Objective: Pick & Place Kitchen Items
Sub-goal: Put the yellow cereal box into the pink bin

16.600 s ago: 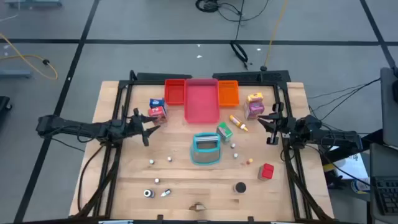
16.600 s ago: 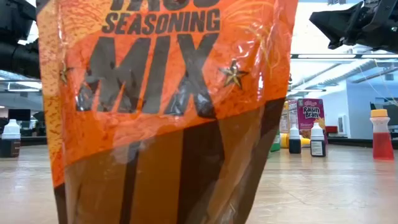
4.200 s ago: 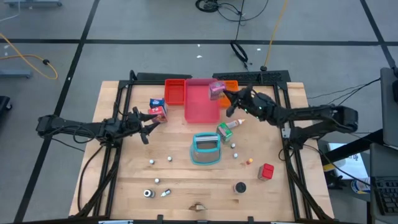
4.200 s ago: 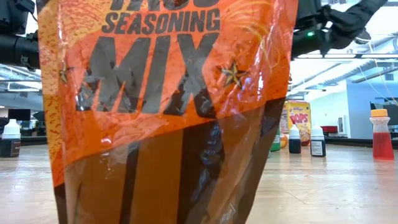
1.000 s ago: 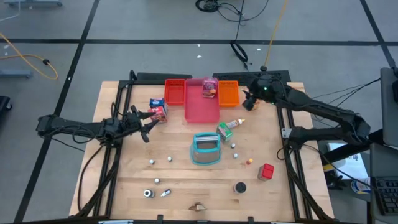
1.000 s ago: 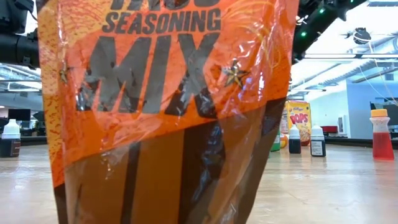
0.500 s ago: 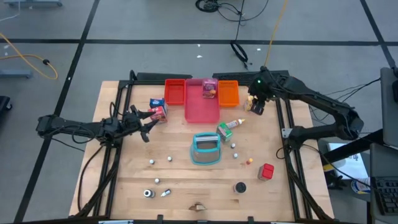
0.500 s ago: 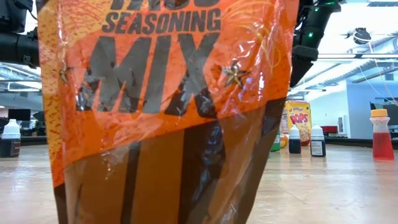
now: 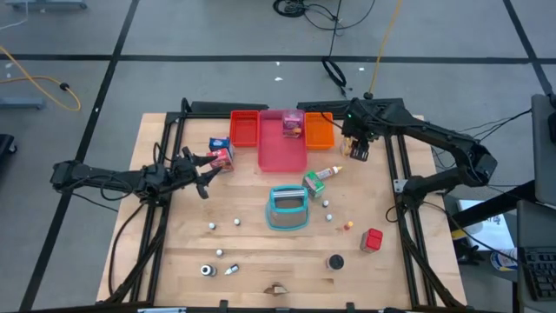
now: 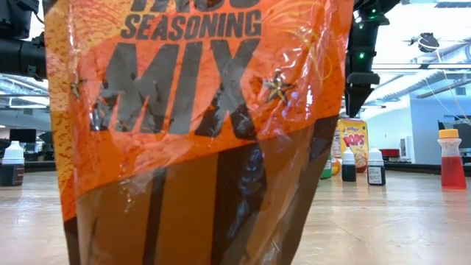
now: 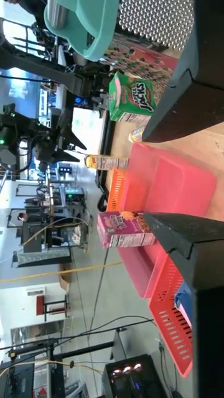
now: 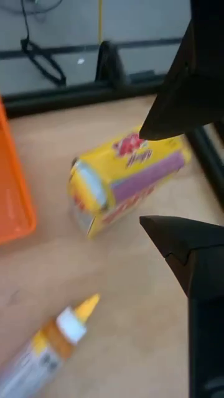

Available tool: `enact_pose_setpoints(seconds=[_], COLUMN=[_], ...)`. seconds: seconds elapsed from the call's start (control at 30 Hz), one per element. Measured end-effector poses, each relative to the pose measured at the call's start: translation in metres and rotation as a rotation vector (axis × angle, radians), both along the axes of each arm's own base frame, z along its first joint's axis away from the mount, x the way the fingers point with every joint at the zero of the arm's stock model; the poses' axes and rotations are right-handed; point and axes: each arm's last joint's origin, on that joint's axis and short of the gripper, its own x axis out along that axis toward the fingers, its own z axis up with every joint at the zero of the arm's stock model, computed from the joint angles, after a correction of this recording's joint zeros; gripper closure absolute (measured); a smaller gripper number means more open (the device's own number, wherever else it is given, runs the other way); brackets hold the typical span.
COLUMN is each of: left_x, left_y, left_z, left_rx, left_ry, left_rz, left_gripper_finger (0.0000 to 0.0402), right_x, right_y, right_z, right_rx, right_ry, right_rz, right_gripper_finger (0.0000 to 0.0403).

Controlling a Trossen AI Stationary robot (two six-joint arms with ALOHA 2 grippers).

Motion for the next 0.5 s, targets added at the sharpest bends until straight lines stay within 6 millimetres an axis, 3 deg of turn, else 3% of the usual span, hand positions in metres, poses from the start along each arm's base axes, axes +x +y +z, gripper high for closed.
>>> enact_pose_setpoints(seconds=[0.27, 0.5], left_x=[0.0, 0.0], left_y=[0.0, 0.0], left_z=[0.0, 0.0], left_rx=[0.004, 0.004], left_ry=[0.002, 0.003], left_rz=[0.002, 0.002], left_gripper_finger=[0.0204, 0.0204], right_x=[0.007, 0.017], right_y=[-0.005, -0.013], right_z=[-0.003, -0.021], right_rx=[-0.017, -0.013], right_ry=[-0.019, 0.068], right_rz=[0.023, 0.063], right_gripper_finger=[0.0183, 0.0183])
